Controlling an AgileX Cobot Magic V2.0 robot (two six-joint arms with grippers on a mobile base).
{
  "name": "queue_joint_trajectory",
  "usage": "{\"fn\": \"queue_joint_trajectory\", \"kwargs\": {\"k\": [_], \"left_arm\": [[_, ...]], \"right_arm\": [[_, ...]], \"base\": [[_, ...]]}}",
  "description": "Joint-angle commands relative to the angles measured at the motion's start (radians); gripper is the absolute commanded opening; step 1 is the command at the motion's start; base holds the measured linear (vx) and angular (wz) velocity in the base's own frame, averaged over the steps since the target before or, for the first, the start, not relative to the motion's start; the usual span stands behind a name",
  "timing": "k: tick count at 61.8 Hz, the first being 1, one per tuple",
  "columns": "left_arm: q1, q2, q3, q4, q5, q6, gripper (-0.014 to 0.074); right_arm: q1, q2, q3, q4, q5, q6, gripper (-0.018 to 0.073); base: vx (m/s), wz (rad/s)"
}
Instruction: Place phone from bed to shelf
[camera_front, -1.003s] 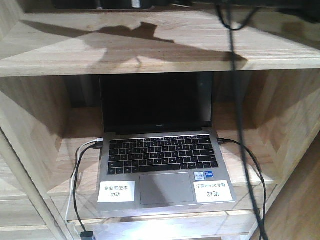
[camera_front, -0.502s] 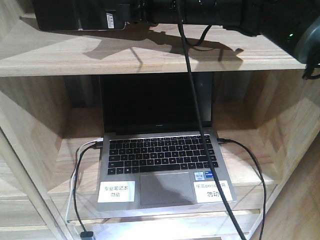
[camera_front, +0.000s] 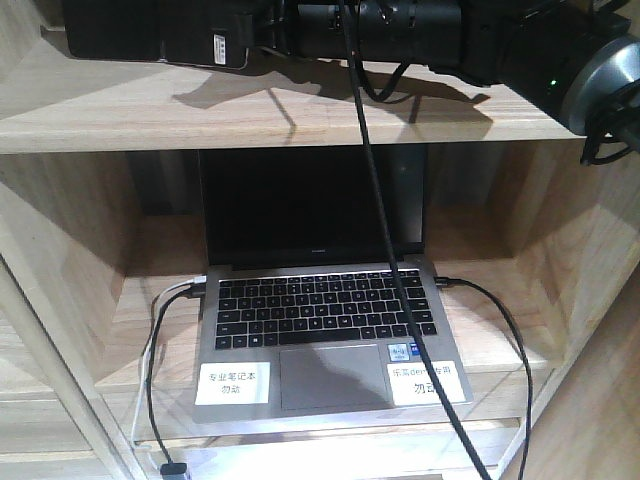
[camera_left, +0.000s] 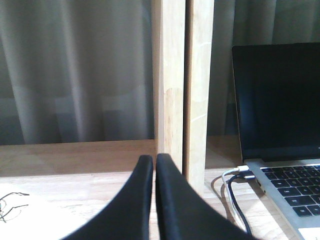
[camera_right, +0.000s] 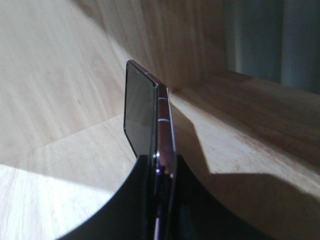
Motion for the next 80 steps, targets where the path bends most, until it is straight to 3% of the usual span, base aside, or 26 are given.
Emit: {"fn": "queue_joint_trajectory", "kwargs": {"k": [1, 9, 29, 36, 53, 65, 74, 80], "left_arm": [[0.003, -0.007, -0.025, -0.01, -0.072, -0.009, 0.0001], [0.003, -0.007, -0.025, -0.01, -0.072, -0.009, 0.0001], [0.003, -0.007, -0.025, -0.01, -0.072, -0.009, 0.0001], [0.003, -0.007, -0.025, -0.01, -0.072, -0.009, 0.0001], [0.003, -0.007, -0.025, -0.01, -0.072, -0.009, 0.0001], [0.003, -0.007, -0.025, -0.01, -0.072, -0.009, 0.0001], [0.003, -0.007, -0.025, -0.01, -0.072, -0.009, 0.0001], [0.003, -0.007, -0.025, -0.01, -0.072, -0.009, 0.0001]], "right_arm": [[-0.003, -0.042, -0.033, 0.043, -0.031, -0.009, 0.0055], [-0.003, -0.042, -0.033, 0.043, -0.047, -0.009, 0.0145], [-0.003, -0.042, -0.033, 0.043, -0.059, -0.009, 0.0607], [-0.003, -0.042, -0.033, 0.042, -0.063, -0.009, 0.0682], [-0.003, -0.042, -0.033, 0.042, -0.062, -0.009, 0.0657], [-0.003, -0.054, -0.033, 0.042, -0.062, 0.006, 0.0574], [-0.004, -0.082, -0.033, 0.037, -0.062, 0.022, 0.0441], [-0.004, -0.108, -0.033, -0.002, -0.062, 0.045, 0.0281]], "base": [[0.0, 0.0], [0.0, 0.0], [0.0, 0.0], [0.0, 0.0], [0.0, 0.0], [0.0, 0.0], [0.0, 0.0], [0.0, 0.0]]}}
